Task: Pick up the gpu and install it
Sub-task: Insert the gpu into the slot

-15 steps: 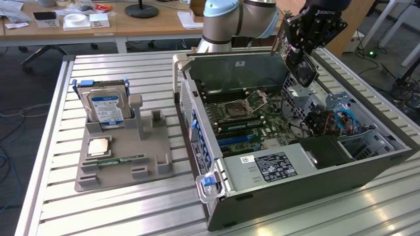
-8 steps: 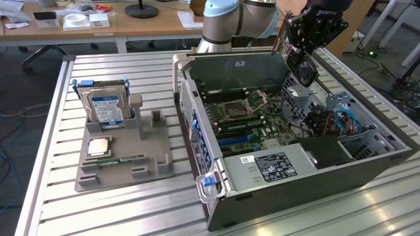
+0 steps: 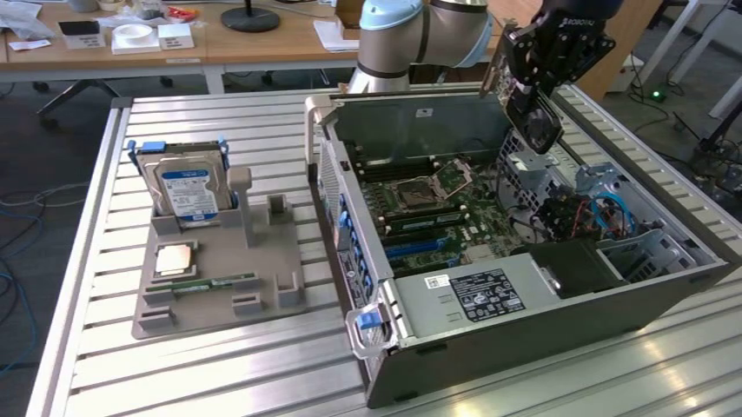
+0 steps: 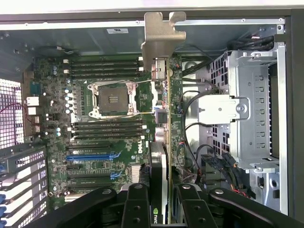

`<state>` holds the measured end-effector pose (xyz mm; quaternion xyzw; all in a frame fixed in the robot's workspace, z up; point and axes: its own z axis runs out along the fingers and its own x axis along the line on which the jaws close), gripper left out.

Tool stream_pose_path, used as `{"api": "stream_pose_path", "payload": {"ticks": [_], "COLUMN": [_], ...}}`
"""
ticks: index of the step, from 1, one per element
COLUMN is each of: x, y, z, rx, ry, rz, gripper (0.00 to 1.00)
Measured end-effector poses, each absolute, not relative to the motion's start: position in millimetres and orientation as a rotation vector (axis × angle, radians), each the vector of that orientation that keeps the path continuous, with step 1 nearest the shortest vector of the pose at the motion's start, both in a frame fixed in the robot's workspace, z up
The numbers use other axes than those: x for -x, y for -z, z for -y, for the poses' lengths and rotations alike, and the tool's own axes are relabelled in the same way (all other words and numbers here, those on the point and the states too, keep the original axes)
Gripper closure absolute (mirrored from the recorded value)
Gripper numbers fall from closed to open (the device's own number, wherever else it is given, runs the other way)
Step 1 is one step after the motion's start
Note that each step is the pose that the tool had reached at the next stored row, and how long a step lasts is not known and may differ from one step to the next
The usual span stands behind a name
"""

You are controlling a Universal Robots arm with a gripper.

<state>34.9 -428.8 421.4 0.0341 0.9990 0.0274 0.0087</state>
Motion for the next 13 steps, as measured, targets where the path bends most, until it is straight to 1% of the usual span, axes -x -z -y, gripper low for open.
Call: {"api": "stream_pose_path", "payload": {"ticks": [5, 13], "x": [-34.8, -34.8], "y": [-421.4, -421.0], "z": [428.8, 428.8], "rx": [-0.087, 0.133], "ry": [-0.086, -0.087], "rz": [-3.122, -3.124], "gripper": [0.73, 0.73]}}
